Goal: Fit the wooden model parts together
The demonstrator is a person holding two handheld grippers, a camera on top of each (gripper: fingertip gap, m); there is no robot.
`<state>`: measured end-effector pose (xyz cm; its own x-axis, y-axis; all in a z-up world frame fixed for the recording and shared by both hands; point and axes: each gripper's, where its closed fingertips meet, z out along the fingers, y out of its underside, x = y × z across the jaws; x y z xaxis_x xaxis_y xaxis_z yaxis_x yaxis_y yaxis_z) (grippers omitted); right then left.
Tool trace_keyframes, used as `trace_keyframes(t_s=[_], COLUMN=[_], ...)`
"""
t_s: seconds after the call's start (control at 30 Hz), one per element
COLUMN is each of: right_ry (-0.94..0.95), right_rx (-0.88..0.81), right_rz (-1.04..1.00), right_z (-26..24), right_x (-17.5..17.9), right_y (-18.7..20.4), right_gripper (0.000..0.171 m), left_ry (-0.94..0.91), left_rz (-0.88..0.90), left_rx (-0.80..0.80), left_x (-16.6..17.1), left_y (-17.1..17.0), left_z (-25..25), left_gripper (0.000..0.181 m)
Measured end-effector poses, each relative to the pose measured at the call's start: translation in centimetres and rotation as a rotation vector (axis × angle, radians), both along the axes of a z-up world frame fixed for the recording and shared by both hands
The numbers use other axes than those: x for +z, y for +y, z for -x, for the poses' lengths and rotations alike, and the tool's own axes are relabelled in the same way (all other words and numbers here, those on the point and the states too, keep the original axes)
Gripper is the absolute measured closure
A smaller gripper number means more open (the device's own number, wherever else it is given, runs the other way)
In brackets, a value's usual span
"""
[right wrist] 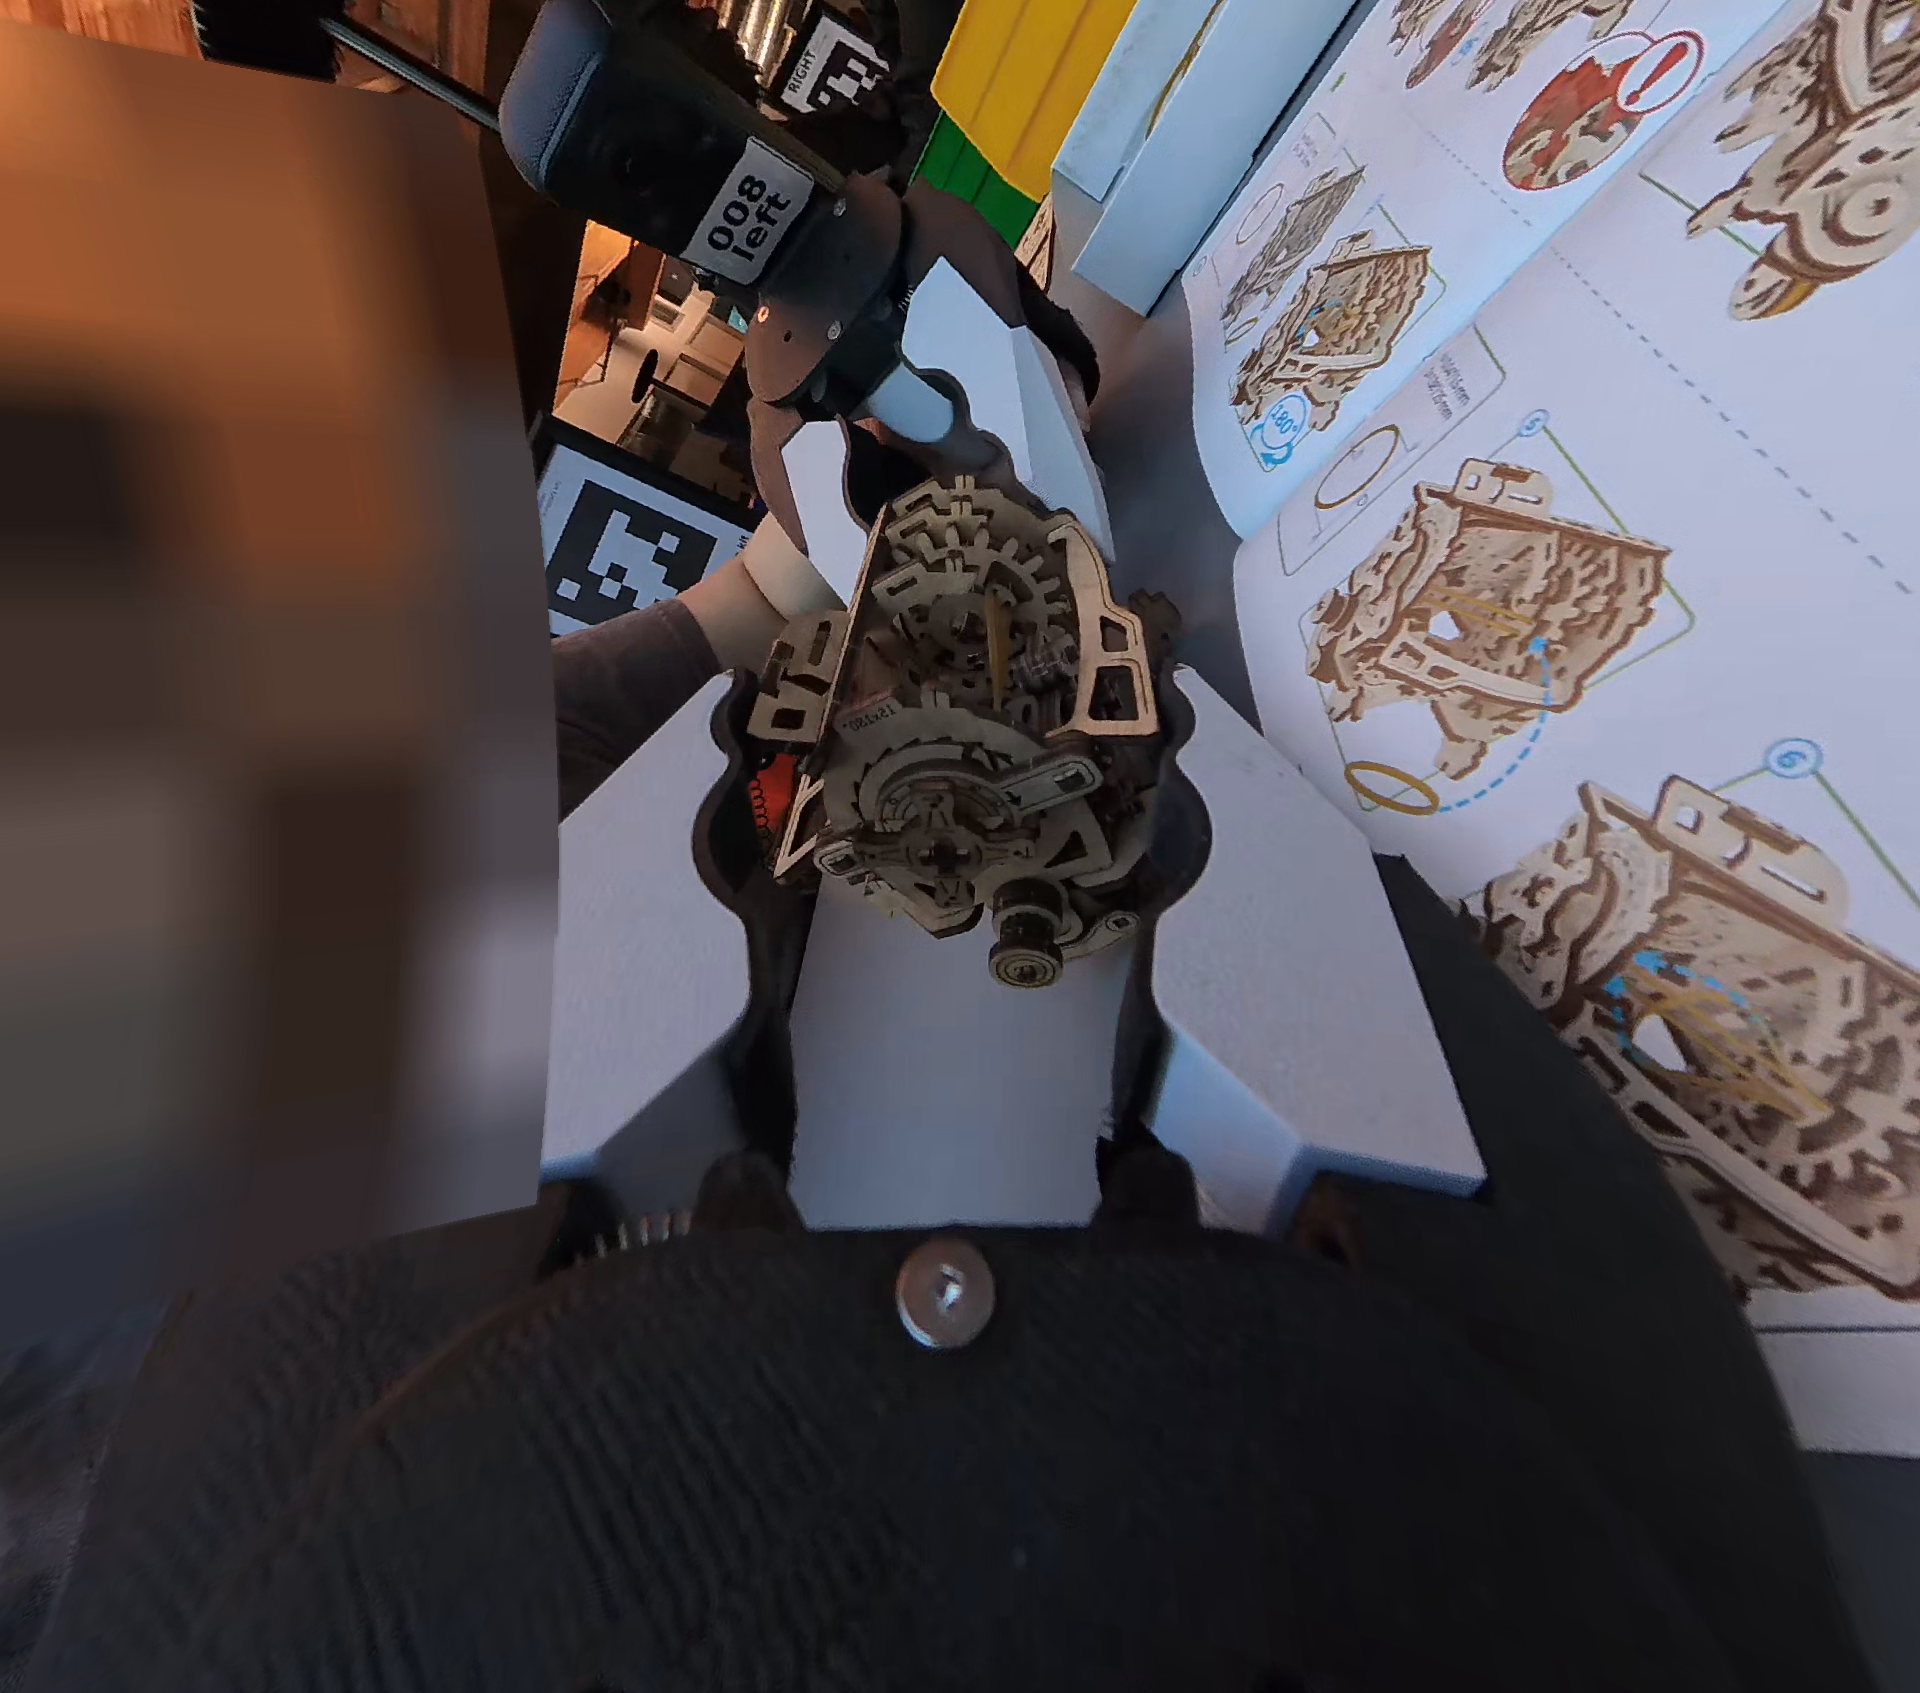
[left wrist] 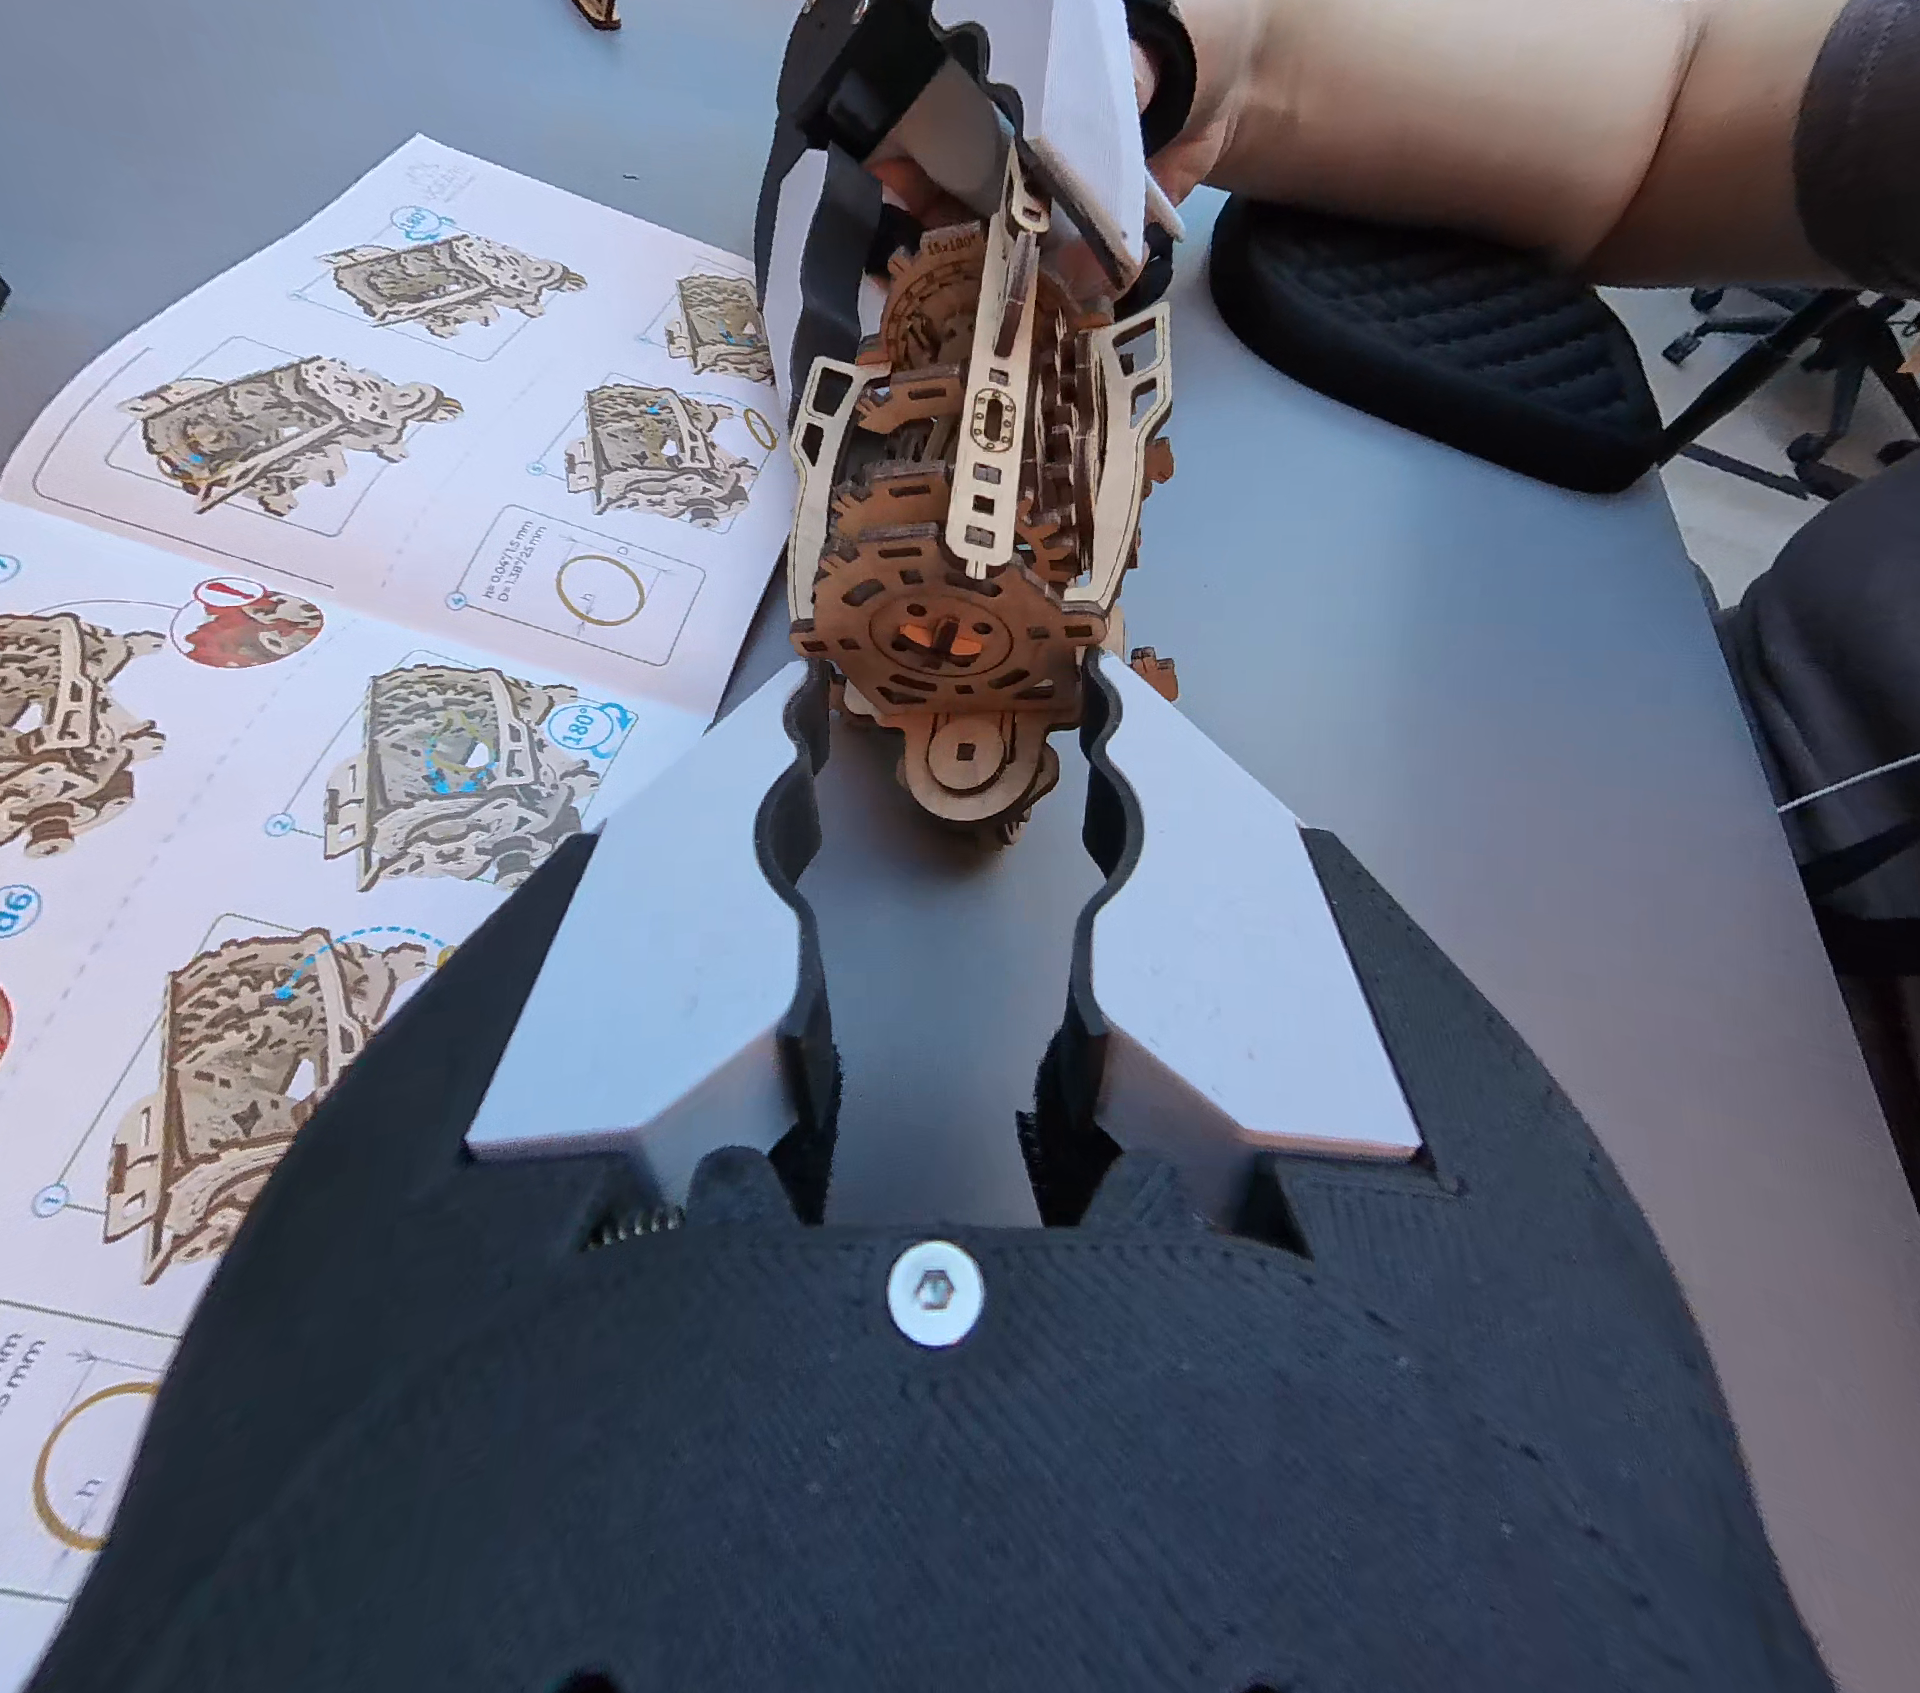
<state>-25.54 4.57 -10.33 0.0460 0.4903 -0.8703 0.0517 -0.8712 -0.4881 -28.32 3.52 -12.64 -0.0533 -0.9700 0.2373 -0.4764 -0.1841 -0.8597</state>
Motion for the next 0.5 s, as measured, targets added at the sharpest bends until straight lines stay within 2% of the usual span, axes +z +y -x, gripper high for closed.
trace_keyframes(t_s=[0.33, 0.5], right_ry=[-0.059, -0.1], right_rx=[0.036, 0.049], right_rz=[-0.141, -0.23], right_z=[0.3, 0.6], right_x=[0.0, -0.1], right_y=[-1.1, -1.9], right_gripper=[0.097, 0.097], left_ry=[-0.043, -0.108], left_rz=[-0.08, -0.113], left_rx=[0.012, 0.024], left_x=[0.7, 2.0], left_y=[-0.5, -0.4], left_z=[1.5, 3.1], left_gripper=[0.133, 0.158])
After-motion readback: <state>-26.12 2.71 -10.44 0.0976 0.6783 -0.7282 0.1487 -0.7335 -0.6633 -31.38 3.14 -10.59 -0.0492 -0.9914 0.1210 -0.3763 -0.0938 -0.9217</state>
